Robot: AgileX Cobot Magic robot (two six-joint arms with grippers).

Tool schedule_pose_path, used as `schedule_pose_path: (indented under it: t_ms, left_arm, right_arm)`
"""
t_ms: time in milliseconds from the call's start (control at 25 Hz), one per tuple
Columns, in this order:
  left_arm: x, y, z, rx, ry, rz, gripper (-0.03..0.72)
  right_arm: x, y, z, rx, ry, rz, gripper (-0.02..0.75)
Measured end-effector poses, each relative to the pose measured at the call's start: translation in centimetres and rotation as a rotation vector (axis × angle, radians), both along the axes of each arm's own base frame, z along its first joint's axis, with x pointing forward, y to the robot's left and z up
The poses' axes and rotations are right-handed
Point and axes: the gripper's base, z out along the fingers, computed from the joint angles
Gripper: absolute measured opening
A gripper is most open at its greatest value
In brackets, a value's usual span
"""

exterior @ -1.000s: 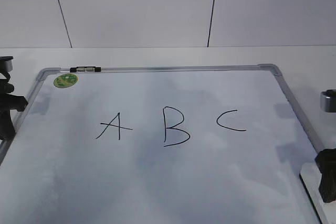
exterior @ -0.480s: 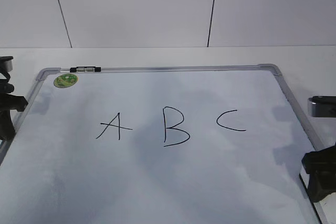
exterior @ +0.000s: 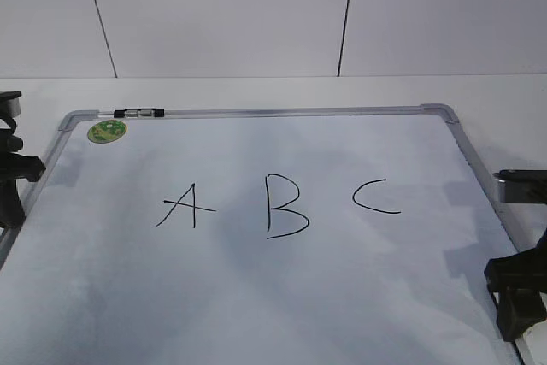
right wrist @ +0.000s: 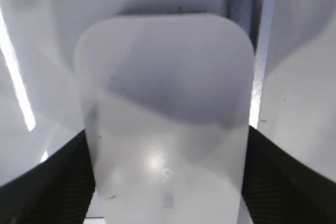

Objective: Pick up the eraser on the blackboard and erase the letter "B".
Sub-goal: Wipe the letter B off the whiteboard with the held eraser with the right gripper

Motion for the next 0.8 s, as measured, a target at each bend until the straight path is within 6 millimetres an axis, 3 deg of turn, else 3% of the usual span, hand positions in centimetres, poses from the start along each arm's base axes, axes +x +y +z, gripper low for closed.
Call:
schedule_pose_path:
  t_ms: [800]
  left_arm:
    - [0.0,0.0,0.0,0.0,0.0,0.0,0.025]
  right_arm:
    - [-0.21,0.0,-0.06,-0.001,0.031,-0.002,0.524]
